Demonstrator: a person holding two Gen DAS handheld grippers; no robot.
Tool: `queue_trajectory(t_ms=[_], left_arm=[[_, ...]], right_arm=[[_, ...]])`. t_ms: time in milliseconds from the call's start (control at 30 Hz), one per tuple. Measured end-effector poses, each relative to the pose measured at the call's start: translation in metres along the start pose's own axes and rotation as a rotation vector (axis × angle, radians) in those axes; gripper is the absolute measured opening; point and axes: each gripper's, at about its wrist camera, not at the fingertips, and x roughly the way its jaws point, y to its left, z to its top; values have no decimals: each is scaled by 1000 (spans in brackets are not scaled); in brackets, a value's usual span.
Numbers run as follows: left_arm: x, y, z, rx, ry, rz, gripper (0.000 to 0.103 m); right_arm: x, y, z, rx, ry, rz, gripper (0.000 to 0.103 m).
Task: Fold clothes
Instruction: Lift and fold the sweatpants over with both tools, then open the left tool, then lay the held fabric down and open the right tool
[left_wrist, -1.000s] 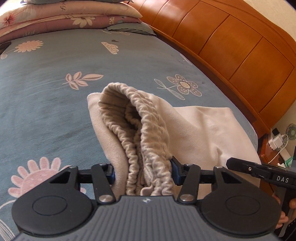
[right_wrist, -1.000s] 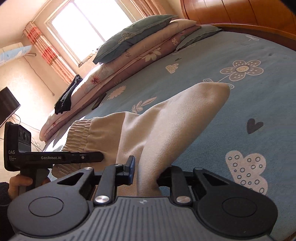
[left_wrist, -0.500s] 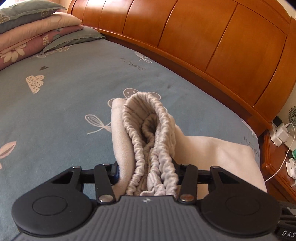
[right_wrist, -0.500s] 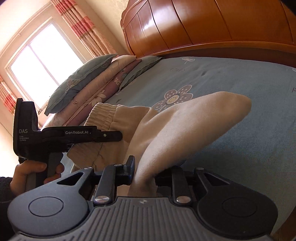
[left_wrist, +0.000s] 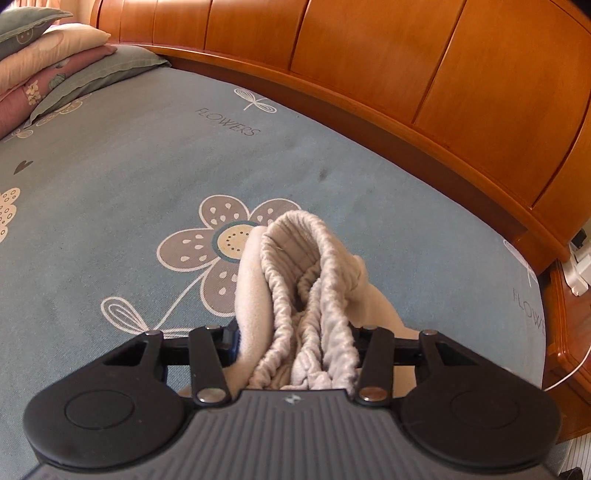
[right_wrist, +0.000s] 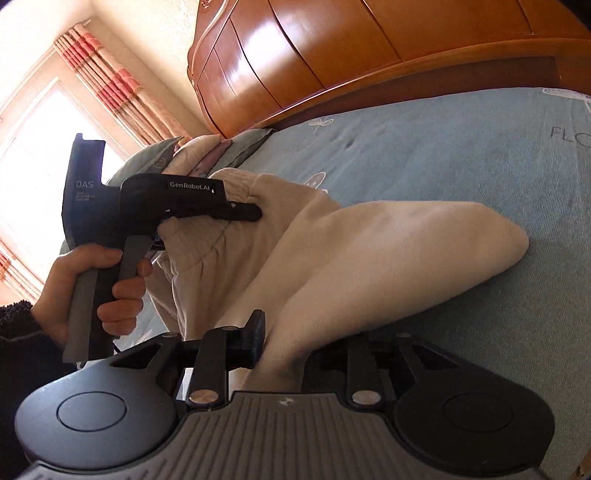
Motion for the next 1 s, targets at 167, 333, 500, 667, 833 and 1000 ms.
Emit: queue_trajectory(t_ms=[167, 333, 500, 667, 833, 1000], left_arm=[[-6, 20, 7, -29, 50, -16, 57], [-48, 23, 17, 2, -50, 88, 59], [-97, 29, 21, -53, -146, 87, 76], [-116, -11, -31, 101, -128, 63, 76], [-108, -68, -110, 312, -99, -9, 76], [-88, -113, -166, 514, -88, -73, 77]], right_arm=[[11, -11, -17, 66, 104, 46, 45], [12, -25, -15, 108, 116, 55, 59], [2, -30, -9, 130, 98, 69, 64], [-14, -60, 5, 252, 75, 108, 70], [-19, -115, 28, 473, 40, 127, 73], [-1, -141, 48, 562, 54, 150, 45]])
